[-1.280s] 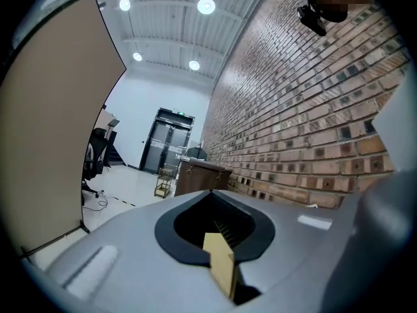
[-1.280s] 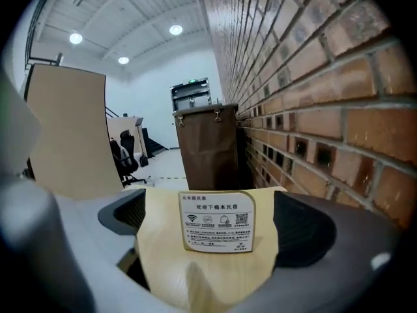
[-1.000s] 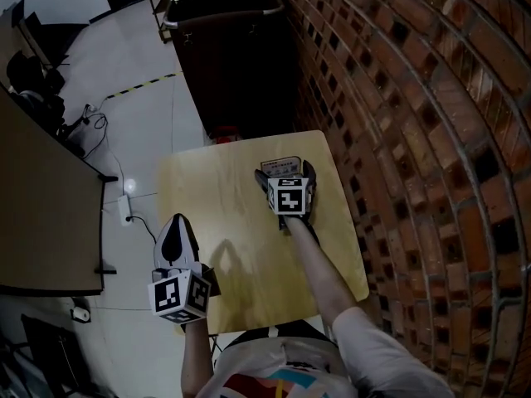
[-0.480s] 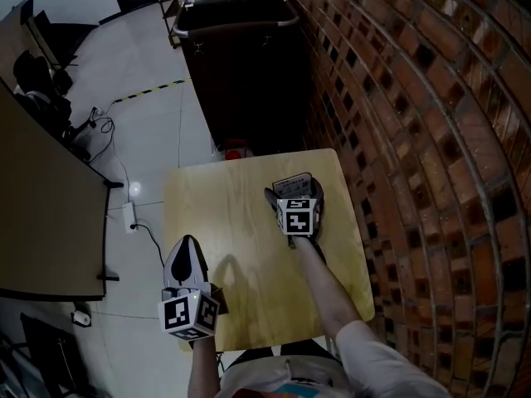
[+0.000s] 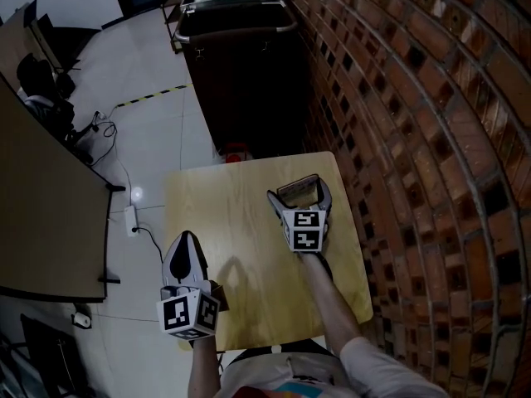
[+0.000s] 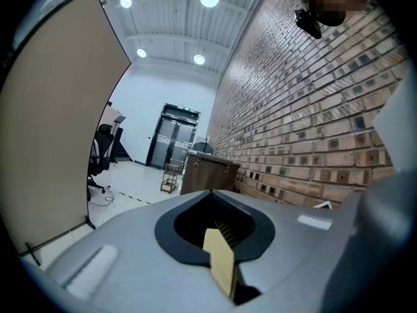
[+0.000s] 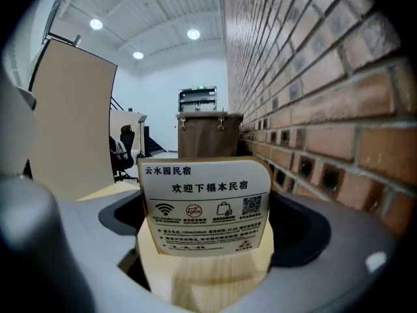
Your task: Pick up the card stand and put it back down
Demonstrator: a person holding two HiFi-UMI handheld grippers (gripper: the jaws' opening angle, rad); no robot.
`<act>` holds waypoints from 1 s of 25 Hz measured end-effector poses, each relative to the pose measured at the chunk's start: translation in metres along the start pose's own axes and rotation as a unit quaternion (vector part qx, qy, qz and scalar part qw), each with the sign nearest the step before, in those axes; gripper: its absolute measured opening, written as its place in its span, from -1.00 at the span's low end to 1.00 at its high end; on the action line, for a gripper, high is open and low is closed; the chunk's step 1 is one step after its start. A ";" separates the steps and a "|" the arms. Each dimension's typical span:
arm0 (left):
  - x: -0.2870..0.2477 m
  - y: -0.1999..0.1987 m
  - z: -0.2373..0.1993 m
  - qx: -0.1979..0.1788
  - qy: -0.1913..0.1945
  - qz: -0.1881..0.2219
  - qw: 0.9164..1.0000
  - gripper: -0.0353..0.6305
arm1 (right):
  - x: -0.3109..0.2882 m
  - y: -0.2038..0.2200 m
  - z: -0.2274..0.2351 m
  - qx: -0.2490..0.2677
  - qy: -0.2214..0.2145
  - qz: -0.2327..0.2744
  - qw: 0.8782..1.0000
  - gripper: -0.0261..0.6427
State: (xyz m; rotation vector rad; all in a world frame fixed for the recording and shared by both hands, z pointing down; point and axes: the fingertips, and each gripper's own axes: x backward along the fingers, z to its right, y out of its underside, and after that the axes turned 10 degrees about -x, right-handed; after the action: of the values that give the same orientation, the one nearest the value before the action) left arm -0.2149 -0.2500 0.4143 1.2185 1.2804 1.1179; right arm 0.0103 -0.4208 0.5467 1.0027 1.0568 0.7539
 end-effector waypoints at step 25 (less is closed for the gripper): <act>0.066 -0.094 0.059 -0.076 0.044 0.125 0.988 -0.88 | 0.255 -0.136 -0.078 0.011 -0.094 0.224 0.970 0.78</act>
State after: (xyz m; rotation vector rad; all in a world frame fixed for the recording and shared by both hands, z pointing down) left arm -0.1614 -0.1911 0.3127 1.2489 1.1053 1.4374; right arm 0.0257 -0.2248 0.3213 1.3276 0.6791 0.9903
